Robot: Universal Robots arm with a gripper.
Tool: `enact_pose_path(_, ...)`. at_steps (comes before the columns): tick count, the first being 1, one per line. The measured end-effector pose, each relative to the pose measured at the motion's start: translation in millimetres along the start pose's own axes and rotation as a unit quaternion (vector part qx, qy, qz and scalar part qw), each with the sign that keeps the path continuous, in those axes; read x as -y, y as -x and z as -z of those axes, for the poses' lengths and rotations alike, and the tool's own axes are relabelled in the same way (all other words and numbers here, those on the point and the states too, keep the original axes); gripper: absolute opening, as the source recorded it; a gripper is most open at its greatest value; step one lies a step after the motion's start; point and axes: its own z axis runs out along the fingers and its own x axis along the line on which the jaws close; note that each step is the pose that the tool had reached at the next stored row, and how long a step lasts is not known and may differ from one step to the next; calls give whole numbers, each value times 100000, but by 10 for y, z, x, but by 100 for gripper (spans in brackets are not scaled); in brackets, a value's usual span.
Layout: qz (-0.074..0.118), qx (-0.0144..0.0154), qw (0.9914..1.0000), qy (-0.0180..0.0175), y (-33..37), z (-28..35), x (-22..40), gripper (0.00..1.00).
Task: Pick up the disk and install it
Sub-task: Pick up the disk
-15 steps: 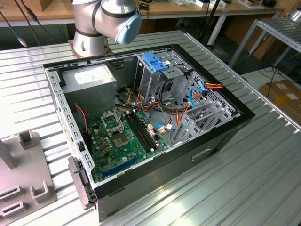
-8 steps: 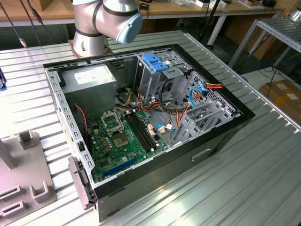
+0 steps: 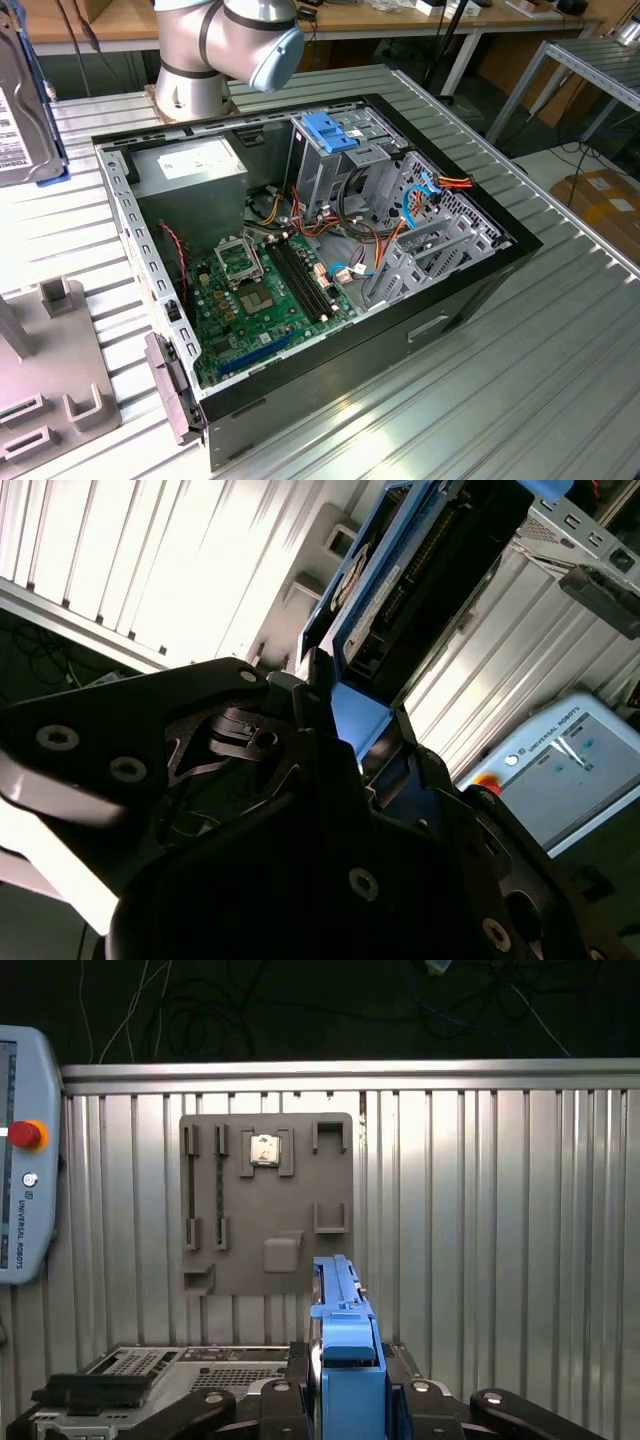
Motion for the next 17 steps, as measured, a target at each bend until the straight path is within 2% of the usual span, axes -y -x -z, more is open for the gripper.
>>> enact_pose_path(3, 0, 1, 100000, 1, 3, -7, 200, 37)
enact_pose_path(5, 0, 4, 100000, -6, 4, -10, 278, 37)
enact_pose_path(6, 2, 5, 100000, -5, 5, -12, 345, 37)
enact_pose_path(10, -2, 5, 100000, -7, 7, -17, 484, 37)
enact_pose_path(12, 0, 1, 100000, 1, 9, -19, 581, 37)
enact_pose_path(15, 0, 2, 100000, -2, 10, -23, 688, 37)
enact_pose_path(17, 0, 1, 100000, -1, 12, -26, 803, 37)
